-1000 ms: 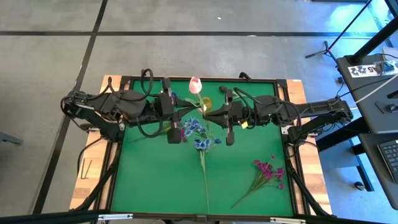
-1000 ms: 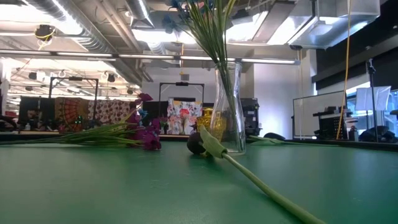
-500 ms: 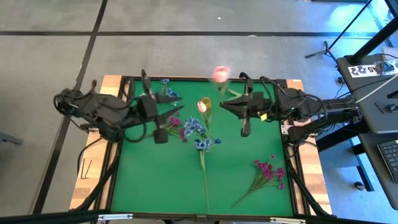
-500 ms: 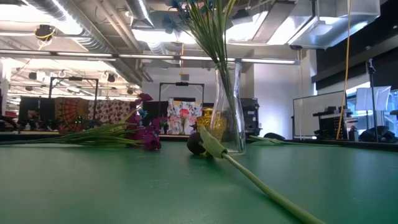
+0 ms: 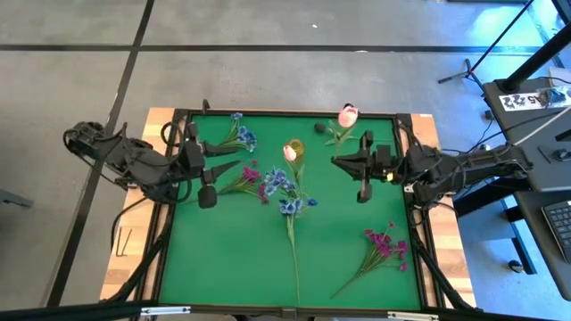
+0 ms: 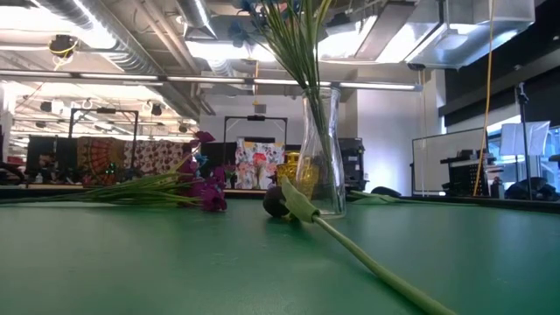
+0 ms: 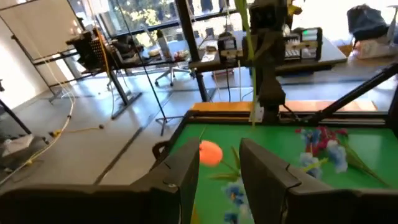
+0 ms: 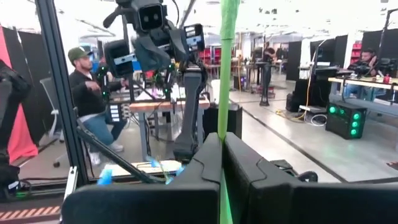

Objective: Sort flowers into vase by color
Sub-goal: Put the pink flower into the transparent vase

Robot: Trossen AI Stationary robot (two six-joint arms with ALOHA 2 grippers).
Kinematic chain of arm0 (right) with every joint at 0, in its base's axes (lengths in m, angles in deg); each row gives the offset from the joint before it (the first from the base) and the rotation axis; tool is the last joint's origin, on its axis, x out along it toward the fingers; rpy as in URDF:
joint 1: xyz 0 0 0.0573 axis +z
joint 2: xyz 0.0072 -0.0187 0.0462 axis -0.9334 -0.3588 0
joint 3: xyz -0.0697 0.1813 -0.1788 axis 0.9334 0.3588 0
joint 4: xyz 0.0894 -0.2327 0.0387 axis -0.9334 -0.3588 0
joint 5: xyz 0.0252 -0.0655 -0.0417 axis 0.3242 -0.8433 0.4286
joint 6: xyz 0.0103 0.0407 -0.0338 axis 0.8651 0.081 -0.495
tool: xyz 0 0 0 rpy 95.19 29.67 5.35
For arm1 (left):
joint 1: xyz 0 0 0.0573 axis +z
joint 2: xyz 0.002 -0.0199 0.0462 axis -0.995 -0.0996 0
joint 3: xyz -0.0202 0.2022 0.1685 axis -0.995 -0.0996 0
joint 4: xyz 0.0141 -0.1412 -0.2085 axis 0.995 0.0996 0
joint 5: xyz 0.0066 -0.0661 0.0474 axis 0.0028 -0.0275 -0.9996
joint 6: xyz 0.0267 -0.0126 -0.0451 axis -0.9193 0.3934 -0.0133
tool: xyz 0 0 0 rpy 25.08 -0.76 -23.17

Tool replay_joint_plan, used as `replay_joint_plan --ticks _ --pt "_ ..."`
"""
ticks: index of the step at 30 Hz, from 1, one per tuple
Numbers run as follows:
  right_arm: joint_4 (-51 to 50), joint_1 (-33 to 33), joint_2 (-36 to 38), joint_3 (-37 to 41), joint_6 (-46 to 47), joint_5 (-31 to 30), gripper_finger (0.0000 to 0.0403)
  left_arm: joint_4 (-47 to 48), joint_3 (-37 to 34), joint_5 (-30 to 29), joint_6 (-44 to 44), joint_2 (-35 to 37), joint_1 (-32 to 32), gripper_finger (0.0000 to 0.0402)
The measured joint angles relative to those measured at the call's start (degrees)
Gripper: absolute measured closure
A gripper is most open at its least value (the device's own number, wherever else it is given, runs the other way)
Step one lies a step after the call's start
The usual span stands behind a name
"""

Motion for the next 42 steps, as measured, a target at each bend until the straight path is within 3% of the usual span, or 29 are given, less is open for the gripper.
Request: replay_joint_plan --ticks 9,22,33,42 --pt "20.81 0.0 -3.37 13.63 1.65 3.05 0.04 -18.76 -21.08 0.61 -3.16 10.25 0.61 0.029" --pt "33.8 0.0 -17.28 14.96 1.61 4.06 0.04 -33.08 -42.6 3.82 2.3 16.41 4.52 0.029" --pt "36.36 0.0 -22.38 14.96 4.51 4.56 0.04 -36.01 -48.99 3.66 7.02 18.35 4.92 0.029" --pt "29.52 0.0 -23.94 14.96 8.96 5.42 0.0375 -36.03 -49.05 1.64 7.11 18.35 4.92 0.029"
